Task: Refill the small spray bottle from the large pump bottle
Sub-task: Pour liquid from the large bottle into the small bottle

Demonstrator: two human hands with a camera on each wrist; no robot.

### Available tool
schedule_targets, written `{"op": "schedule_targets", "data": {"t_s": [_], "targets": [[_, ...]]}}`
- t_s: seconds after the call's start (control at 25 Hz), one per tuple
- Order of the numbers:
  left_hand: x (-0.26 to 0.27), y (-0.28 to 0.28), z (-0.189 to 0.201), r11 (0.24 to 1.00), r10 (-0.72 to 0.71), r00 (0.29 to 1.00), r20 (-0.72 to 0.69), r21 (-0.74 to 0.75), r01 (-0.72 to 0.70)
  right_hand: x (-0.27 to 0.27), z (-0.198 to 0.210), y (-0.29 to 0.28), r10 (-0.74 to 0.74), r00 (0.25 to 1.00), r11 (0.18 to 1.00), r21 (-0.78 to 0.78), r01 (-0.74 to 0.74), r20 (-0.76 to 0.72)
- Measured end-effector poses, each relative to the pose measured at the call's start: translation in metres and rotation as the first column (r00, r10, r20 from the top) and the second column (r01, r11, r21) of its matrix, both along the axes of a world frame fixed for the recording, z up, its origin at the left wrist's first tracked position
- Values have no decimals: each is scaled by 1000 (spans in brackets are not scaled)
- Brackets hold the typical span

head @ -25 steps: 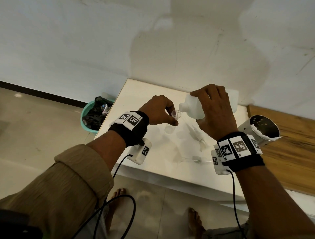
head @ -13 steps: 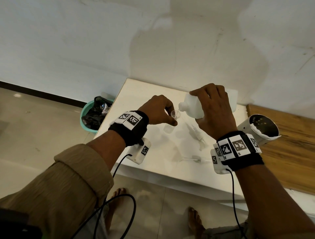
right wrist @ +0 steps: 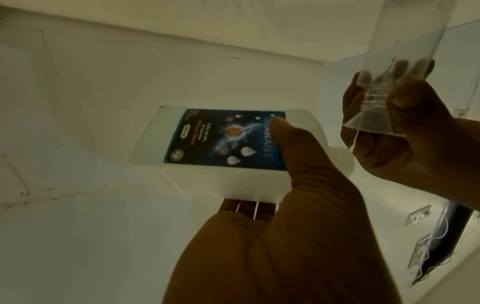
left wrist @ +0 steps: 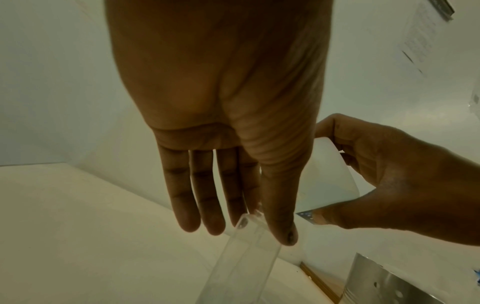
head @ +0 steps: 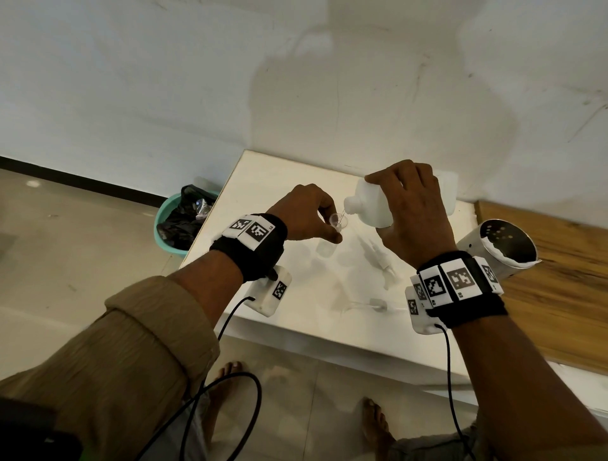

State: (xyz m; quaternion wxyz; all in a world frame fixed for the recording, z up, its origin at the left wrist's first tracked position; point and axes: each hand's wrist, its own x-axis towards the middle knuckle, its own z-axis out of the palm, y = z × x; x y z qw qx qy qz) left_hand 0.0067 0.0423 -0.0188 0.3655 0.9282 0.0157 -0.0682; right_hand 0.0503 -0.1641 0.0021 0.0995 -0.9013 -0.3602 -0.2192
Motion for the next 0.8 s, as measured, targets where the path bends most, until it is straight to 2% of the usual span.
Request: {"op": "schedule_targets", "data": {"t_s": [0.8], "targets": [[1,-1,-5,1000,4,1000,-16,1,-4,-1,1,0,5,1000,1000,11,-5,2]]}}
